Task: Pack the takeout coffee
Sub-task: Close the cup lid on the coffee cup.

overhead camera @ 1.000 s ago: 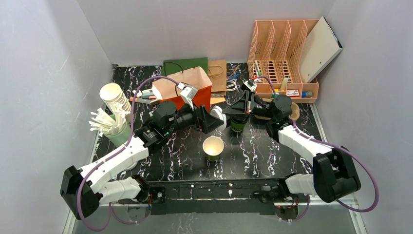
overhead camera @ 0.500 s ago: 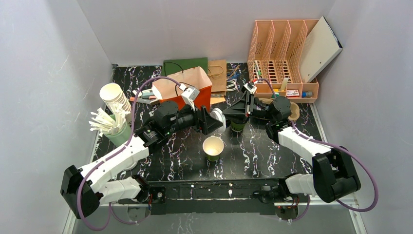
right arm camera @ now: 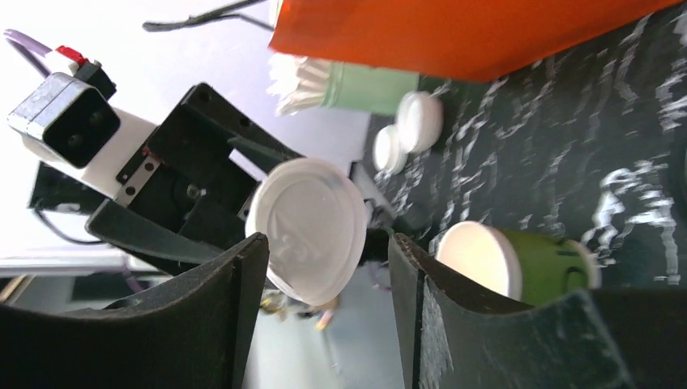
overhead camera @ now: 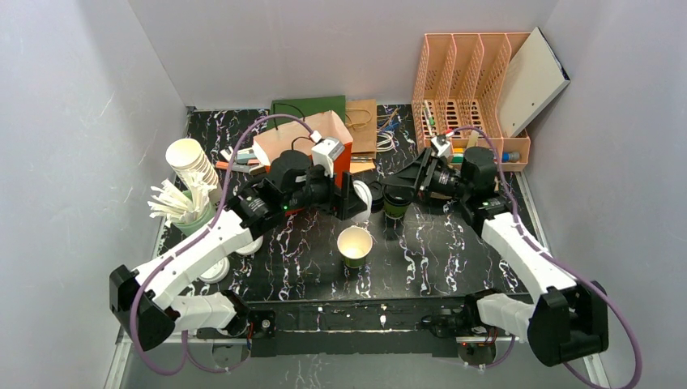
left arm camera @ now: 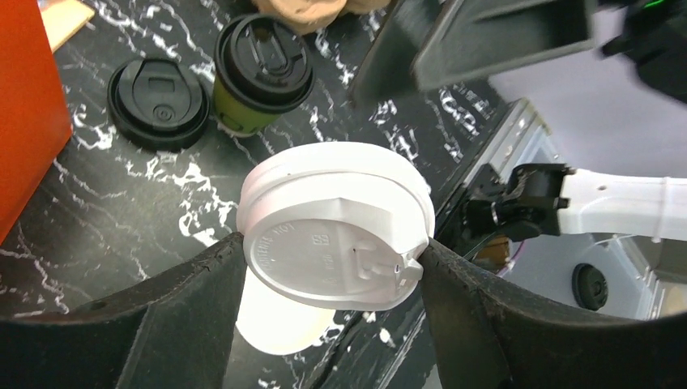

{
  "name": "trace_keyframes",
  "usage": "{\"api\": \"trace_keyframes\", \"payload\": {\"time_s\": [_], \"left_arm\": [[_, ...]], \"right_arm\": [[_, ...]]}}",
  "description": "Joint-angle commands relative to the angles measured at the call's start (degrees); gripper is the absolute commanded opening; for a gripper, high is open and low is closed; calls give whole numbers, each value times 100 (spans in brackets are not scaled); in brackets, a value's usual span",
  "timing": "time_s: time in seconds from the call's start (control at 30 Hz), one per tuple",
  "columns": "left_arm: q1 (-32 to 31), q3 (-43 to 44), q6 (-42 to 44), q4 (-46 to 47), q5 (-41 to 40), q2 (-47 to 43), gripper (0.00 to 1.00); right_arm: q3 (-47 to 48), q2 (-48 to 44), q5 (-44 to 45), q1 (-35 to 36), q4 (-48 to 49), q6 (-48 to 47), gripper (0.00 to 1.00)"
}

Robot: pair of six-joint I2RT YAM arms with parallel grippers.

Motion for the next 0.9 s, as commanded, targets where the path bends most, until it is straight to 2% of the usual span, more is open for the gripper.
{"api": "trace_keyframes", "payload": {"time_s": [0.0, 0.23, 0.33, 0.57, 0.87], "left_arm": [[-143, 559, 355, -1201, -229, 292, 70], [-870, 1799, 439, -3013, -1115, 1323, 68], [-1188, 2167, 368, -3490, -1430, 1593, 67], [-1718, 2702, 172, -4306, -2685, 2205, 70], [-1901, 2849, 78, -4453, -2933, 2745, 74]], "right_arm": [[714, -528, 1142, -92, -2500, -2265, 66], [741, -1003, 1937, -99, -3124, -2918, 66], [709, -1132, 2078, -95, -3185, -2991, 66], [697, -1303, 2169, -100, -3275, -3146, 67], [545, -1343, 2076, -96, -3296, -3227, 67]]}}
